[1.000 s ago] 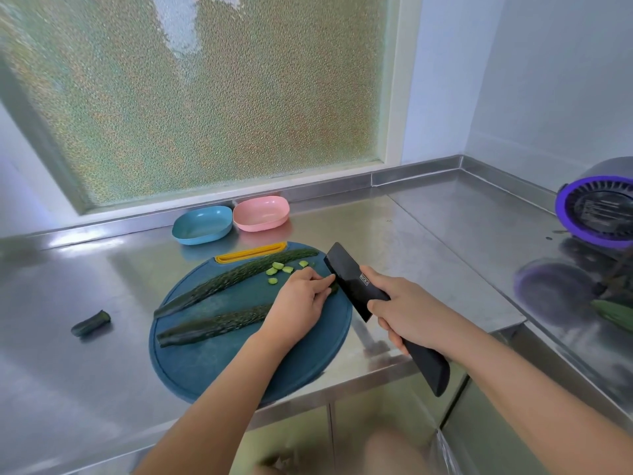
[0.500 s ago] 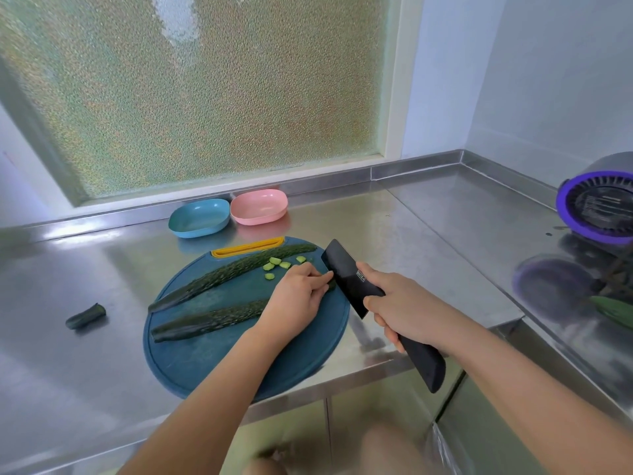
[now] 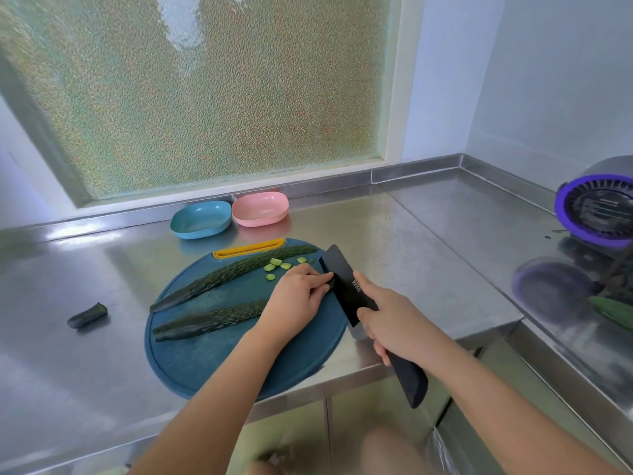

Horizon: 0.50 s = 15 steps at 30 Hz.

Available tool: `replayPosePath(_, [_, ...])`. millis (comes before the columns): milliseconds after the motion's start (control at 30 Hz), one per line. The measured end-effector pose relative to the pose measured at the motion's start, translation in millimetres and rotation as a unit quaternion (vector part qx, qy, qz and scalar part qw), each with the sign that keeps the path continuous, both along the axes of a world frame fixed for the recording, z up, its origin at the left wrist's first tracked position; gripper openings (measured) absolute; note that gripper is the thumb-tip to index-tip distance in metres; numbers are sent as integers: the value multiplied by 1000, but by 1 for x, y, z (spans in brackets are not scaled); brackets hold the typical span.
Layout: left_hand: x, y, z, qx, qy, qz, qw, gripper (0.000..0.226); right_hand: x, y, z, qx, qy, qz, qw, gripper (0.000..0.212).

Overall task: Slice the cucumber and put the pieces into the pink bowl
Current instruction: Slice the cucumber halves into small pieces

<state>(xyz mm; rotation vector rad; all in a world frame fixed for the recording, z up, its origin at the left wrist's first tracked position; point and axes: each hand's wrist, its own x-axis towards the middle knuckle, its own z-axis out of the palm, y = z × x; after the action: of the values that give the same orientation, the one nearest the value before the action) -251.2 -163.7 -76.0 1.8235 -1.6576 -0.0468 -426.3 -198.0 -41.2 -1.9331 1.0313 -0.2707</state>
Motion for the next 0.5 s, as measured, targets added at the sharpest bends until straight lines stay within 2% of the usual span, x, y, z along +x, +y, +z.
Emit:
replayPosePath(267, [0, 1, 3, 7, 6, -5, 1000, 30, -10, -6, 15, 42, -69, -13, 997, 69])
replayPosePath(500, [-2, 3, 5, 16, 2, 2, 1000, 32, -7, -3, 17, 49, -58, 1, 997, 69])
